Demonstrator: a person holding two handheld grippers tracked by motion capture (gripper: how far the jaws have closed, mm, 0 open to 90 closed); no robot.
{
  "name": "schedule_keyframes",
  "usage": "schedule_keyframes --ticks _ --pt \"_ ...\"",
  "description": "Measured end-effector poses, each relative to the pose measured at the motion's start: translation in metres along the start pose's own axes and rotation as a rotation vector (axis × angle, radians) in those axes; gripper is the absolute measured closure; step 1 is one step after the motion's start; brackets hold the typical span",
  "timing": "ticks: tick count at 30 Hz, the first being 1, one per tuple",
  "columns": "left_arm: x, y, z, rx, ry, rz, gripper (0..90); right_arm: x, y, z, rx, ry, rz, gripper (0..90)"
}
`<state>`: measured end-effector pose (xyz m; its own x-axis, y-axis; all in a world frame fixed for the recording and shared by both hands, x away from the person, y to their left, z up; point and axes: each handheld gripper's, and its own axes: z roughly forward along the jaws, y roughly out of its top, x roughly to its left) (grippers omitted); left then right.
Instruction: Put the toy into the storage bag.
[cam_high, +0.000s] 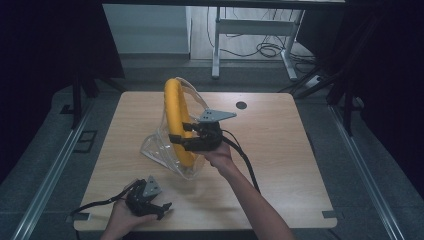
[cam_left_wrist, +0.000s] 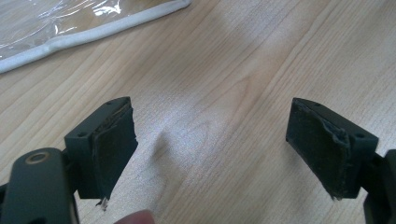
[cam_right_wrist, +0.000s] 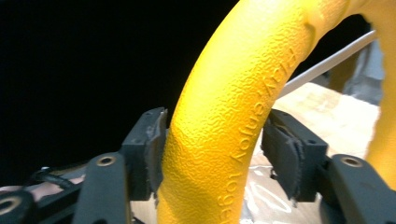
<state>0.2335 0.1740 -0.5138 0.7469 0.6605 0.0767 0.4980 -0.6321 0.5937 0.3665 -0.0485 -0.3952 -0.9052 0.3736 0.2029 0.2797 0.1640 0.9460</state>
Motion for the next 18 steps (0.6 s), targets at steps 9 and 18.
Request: schedule_keyframes --ticks 9,18 --pt "0.0 0.0 0.0 0.001 -0.001 0.002 15.9 0.003 0.0 -0.008 -0.002 -0.062 -0.013 23.3" --pt "0.0 0.0 0.0 0.0 0.001 0.0 15.9 0.004 -0.004 -0.035 -0.031 -0.061 -0.033 24.3"
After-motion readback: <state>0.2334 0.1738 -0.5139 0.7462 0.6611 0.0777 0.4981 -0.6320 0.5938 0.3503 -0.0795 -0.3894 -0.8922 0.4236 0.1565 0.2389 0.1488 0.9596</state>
